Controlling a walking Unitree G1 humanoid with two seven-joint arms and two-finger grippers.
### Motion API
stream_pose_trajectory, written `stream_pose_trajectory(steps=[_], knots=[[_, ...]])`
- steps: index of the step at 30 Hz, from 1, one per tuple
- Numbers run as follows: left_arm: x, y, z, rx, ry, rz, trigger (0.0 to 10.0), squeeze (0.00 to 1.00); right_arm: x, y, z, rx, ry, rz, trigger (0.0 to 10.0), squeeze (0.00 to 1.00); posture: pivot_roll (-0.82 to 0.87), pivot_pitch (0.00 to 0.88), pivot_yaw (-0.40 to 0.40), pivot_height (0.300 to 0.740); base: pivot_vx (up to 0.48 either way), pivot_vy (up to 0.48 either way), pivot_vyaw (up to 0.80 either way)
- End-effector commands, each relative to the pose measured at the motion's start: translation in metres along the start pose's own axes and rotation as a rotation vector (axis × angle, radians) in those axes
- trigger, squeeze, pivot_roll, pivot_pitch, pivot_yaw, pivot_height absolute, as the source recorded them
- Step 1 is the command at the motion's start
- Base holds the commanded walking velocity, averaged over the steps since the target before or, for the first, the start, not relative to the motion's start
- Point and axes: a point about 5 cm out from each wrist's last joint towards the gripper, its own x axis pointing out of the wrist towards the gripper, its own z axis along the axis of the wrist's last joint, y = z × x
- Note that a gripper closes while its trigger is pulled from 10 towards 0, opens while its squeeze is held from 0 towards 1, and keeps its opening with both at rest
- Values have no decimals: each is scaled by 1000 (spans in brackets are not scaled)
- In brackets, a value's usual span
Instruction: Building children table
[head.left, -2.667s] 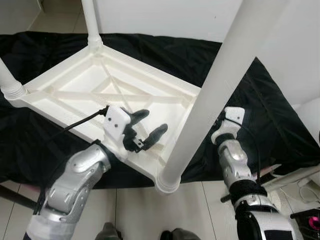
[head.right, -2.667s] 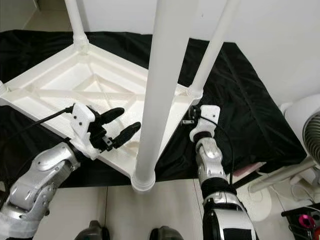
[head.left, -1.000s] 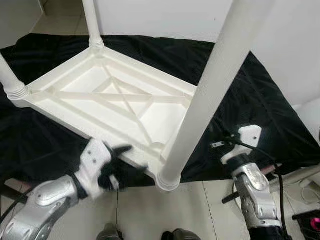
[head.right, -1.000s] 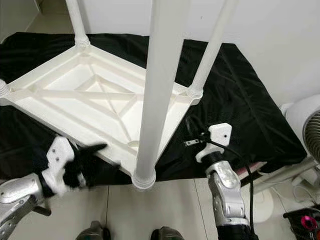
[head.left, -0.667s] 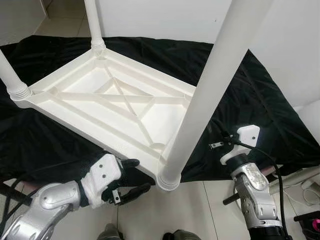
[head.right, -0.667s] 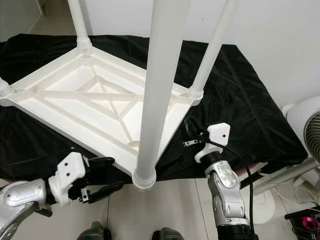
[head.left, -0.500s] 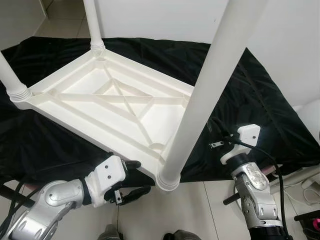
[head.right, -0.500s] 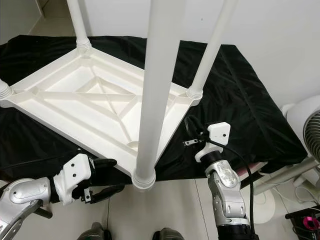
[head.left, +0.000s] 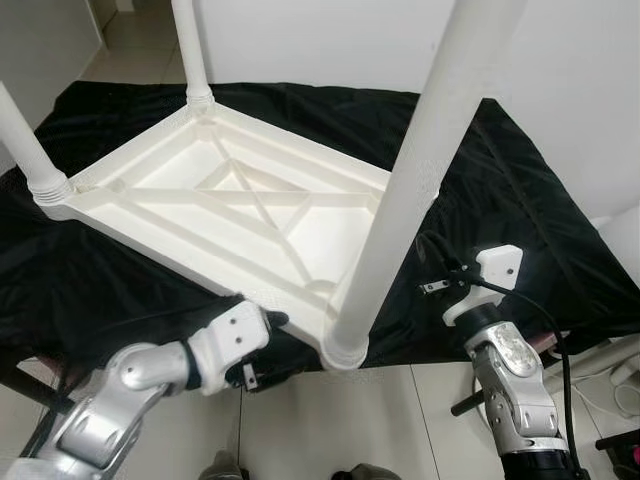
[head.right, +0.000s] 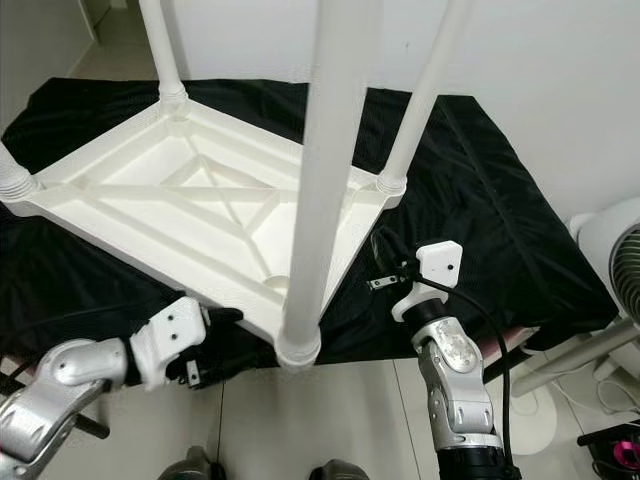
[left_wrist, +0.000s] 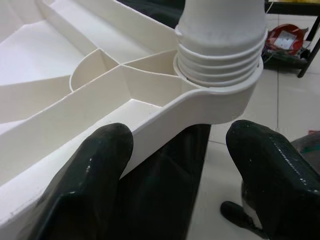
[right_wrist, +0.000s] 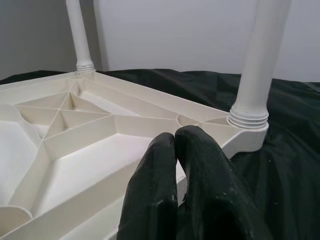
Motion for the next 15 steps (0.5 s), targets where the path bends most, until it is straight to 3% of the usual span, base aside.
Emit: stream_pose_trajectory(steps=[1,15], knots=[[5,4,-16,-39,80,124,10000,0,-1,-2,0,0,7,-14,10000,0,-36,42,-39,740,0,0,0],[38,34,-11,-48,86,355,10000,0,-5,-7,-3,30,-3,-130,10000,0,-53,46,-11,740,0,0,0]])
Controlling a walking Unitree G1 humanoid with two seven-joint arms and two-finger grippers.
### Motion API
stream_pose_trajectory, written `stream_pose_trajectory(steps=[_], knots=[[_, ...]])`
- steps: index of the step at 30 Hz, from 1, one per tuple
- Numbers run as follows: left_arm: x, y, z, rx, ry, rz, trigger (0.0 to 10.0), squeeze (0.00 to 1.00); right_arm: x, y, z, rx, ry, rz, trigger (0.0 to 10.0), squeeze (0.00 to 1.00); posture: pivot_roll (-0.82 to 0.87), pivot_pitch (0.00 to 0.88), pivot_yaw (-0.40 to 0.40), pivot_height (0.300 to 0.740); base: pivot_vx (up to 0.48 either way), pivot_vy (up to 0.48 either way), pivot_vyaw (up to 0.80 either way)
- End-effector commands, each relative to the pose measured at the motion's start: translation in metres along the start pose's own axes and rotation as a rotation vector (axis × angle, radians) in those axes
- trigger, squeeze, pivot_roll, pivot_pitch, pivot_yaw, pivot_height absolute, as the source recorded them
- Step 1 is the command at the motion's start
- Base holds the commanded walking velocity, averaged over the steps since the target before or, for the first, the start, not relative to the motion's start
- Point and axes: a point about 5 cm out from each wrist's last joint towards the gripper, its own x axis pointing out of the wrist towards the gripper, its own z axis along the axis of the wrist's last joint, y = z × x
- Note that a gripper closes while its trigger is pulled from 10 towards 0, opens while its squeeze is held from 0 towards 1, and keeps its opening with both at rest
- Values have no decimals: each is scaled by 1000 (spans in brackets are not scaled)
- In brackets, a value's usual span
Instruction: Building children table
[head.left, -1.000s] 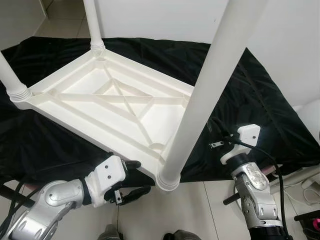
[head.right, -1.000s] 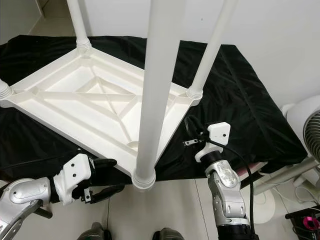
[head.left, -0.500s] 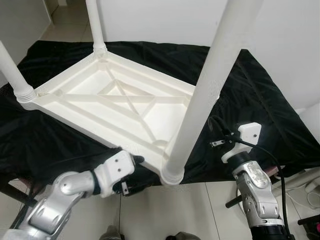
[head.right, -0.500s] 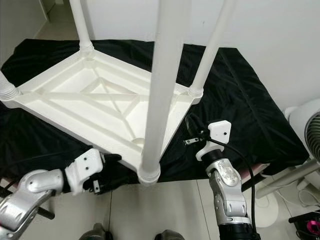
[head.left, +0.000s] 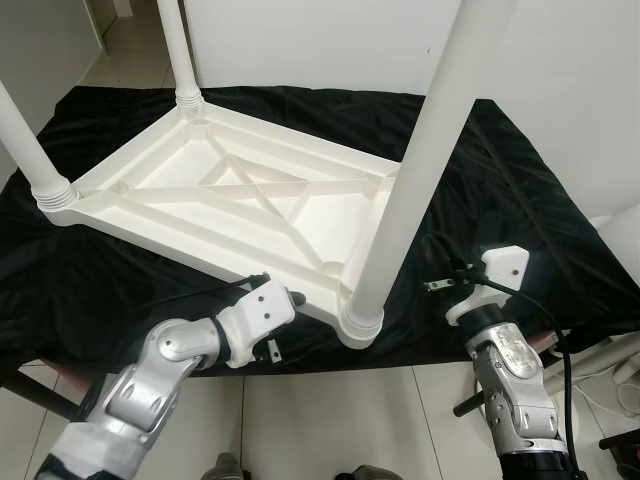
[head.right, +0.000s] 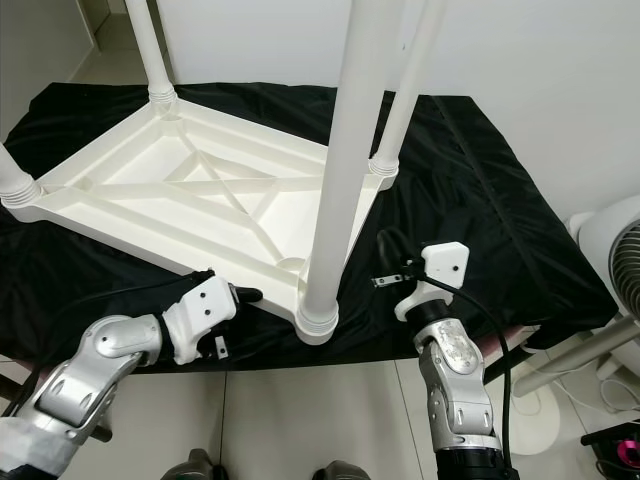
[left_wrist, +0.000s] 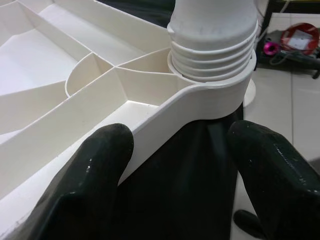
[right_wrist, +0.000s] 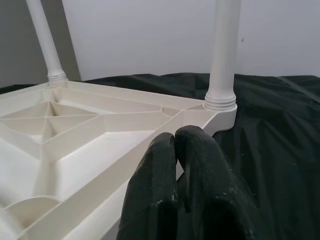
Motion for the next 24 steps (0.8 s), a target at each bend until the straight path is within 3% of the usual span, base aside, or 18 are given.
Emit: stream_pose_trajectory(steps=[1,8,10,12,14,19,24], knots=[[-2,15,-17,-31,92,320,10000,0,-2,-1,-2,1,6,-16,10000,0,-53,46,-11,740,0,0,0],[-3,21,-6,-88,0,318,10000,0,-9,-5,-4,-10,14,-38,10000,0,-65,46,1,740,0,0,0],[-9,17,5,-73,-83,235,10000,0,-14,-12,-5,-25,26,-43,10000,0,-67,50,3,740,0,0,0],[-9,17,5,-73,-83,235,10000,0,-14,-12,-5,-25,26,-43,10000,0,-67,50,3,740,0,0,0],[-15,10,16,-56,-147,148,10000,0,-18,-18,-5,-33,36,-50,10000,0,-68,53,4,740,0,0,0],[-20,2,27,-88,-189,77,10000,0,-28,-37,-4,-61,81,-23,10000,0,-69,57,4,740,0,0,0],[-23,4,33,-99,-203,102,10000,0,-34,-43,-2,-77,104,2,10000,0,-75,69,5,740,0,0,0]])
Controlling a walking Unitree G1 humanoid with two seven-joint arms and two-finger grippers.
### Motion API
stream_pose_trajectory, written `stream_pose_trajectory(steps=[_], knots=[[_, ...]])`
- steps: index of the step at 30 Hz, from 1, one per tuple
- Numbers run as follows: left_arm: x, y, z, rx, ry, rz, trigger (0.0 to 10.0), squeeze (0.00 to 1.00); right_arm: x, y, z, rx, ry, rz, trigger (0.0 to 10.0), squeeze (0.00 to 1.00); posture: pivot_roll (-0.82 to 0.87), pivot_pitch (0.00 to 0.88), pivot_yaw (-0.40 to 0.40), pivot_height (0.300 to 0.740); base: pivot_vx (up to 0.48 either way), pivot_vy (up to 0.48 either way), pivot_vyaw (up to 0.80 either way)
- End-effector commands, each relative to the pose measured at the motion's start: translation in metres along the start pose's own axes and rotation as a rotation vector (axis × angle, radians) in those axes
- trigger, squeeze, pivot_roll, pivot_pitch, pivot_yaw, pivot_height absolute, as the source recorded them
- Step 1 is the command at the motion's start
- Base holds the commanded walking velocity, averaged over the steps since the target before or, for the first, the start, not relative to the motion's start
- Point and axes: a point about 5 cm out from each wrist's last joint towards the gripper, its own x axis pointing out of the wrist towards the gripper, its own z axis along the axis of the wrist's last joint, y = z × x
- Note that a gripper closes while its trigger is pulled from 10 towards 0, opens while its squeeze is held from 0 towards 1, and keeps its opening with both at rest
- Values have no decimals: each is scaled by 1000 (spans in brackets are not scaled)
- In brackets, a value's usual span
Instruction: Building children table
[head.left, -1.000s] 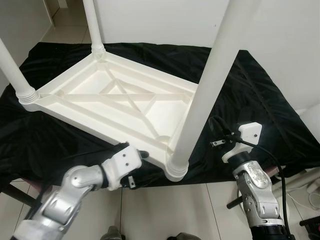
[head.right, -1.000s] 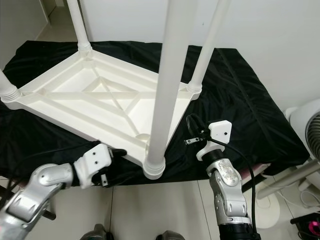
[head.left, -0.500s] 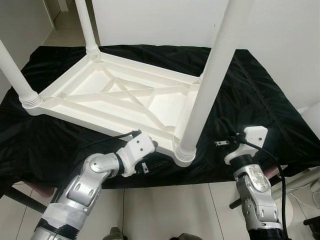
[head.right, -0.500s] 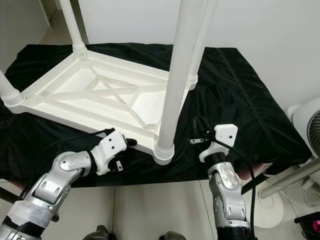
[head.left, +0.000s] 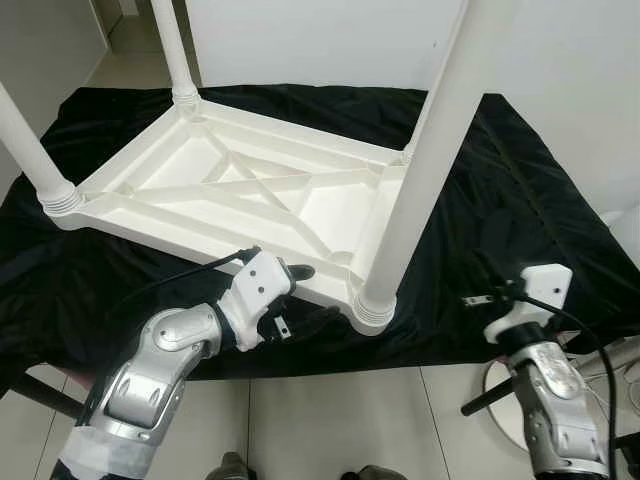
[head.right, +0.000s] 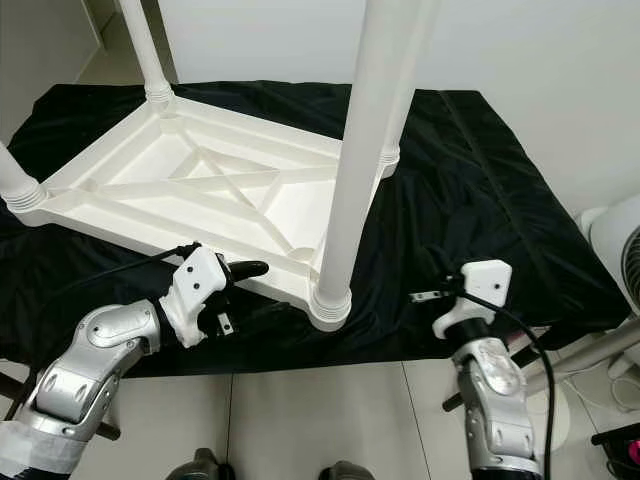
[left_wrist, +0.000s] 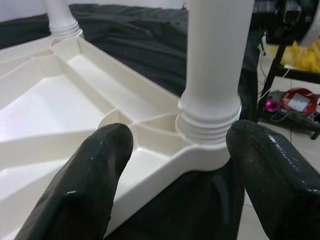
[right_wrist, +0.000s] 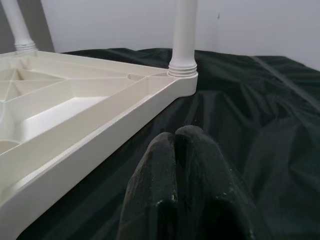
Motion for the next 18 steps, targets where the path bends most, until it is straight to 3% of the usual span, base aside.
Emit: stream_pose_trajectory(steps=[1,3,4,6,8,14,18], knots=[[-3,2,1,0,9,28,10000,0,-4,-4,-2,7,20,5,10000,0,-75,69,5,740,0,0,0],[-4,4,2,-1,11,41,10000,0,-8,-5,-2,12,35,34,10000,0,-75,69,5,740,0,0,0],[-6,6,3,-3,11,50,10000,0,-12,-5,-2,20,56,84,10000,1000,-77,73,2,740,0,0,0],[-10,10,5,2,14,65,10000,0,-19,-1,-2,29,92,187,10000,1000,-79,73,1,740,0,0,0],[-10,10,5,2,14,65,10000,0,-19,-1,-2,29,92,187,10000,1000,-79,73,1,740,0,0,0],[-13,13,7,-2,24,73,10000,0,-22,9,2,7,145,400,10000,1000,-81,58,4,740,0,0,0],[-13,13,7,5,26,71,10000,0,-22,10,3,4,152,428,10000,1000,-80,48,5,740,0,0,0]])
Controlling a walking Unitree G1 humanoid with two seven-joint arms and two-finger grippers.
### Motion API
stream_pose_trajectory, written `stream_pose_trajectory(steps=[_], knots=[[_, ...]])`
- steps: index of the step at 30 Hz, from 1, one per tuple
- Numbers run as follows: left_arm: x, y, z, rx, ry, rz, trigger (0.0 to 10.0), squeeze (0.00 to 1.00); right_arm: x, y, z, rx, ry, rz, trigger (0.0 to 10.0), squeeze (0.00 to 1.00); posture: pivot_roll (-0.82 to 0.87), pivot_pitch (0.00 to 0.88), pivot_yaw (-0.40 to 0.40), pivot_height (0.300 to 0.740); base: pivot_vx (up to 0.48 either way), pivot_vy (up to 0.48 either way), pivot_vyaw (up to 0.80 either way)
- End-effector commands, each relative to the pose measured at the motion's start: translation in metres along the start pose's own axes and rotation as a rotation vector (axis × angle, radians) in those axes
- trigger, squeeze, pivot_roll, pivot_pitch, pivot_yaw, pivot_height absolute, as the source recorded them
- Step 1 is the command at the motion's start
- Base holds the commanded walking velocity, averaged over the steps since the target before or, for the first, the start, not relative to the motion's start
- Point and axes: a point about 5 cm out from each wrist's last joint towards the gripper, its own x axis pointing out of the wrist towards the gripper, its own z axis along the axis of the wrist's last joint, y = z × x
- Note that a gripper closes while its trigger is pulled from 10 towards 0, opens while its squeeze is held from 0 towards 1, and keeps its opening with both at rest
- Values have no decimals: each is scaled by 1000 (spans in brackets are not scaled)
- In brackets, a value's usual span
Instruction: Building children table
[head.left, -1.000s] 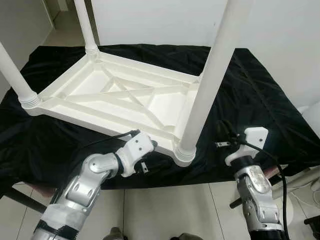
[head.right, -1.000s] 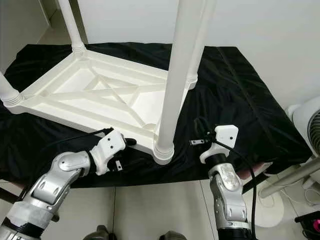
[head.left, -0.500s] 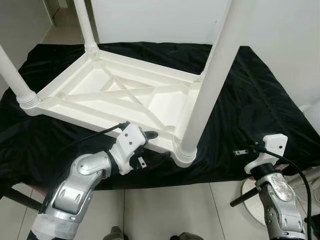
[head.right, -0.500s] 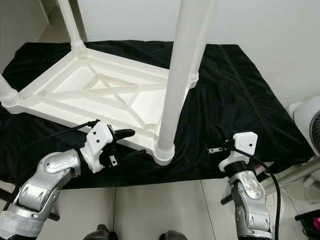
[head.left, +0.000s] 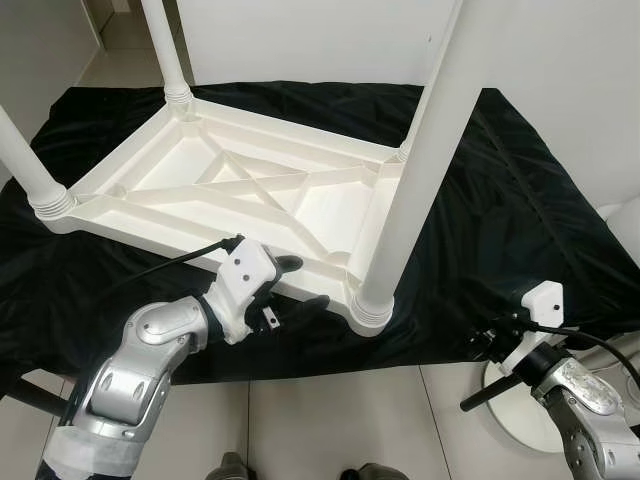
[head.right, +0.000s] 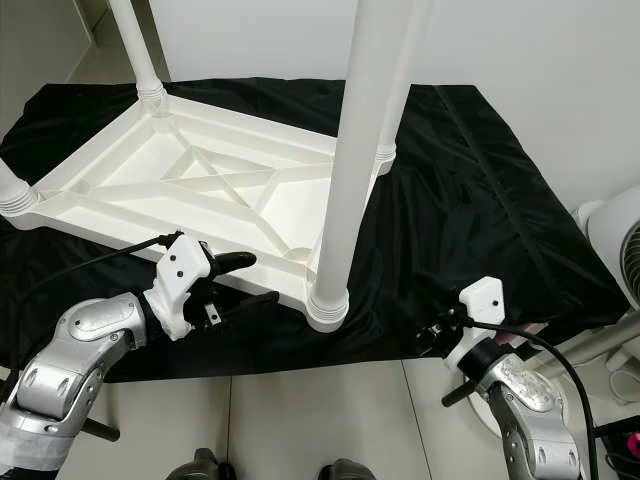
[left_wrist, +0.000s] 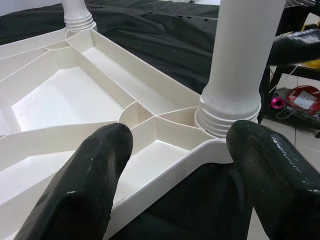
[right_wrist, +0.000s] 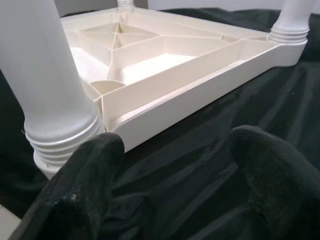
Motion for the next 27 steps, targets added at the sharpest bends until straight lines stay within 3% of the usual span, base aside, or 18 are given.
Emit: stream_pose_trajectory(steps=[1,2,3,5,13,24,25,26,27], knots=[[-1,3,3,14,1,36,10000,0,0,3,3,-13,17,60,10000,329,-80,41,5,740,0,0,0],[-1,3,3,14,1,36,10000,0,0,3,3,-13,17,60,10000,329,-80,41,5,740,0,0,0],[-1,4,3,16,2,35,10000,0,1,5,4,-11,29,103,10000,0,-79,37,7,740,0,0,0],[0,4,4,26,3,27,10000,0,4,8,9,-24,44,198,10000,0,-78,32,6,740,0,0,0],[1,3,5,37,5,19,10000,0,18,15,17,-53,56,370,10000,0,-70,23,5,740,0,0,0],[1,3,6,46,4,21,10000,0,36,20,19,-75,46,439,10000,0,-54,17,1,740,0,0,0],[2,3,6,46,3,21,10000,0,40,21,20,-83,40,439,10000,0,-53,21,2,740,0,0,0],[2,2,6,50,3,22,10000,0,56,24,19,-87,10,420,10000,0,-44,20,-4,740,0,0,0],[2,2,6,50,3,22,10000,0,56,24,19,-87,10,420,10000,0,-44,20,-4,740,0,0,0]])
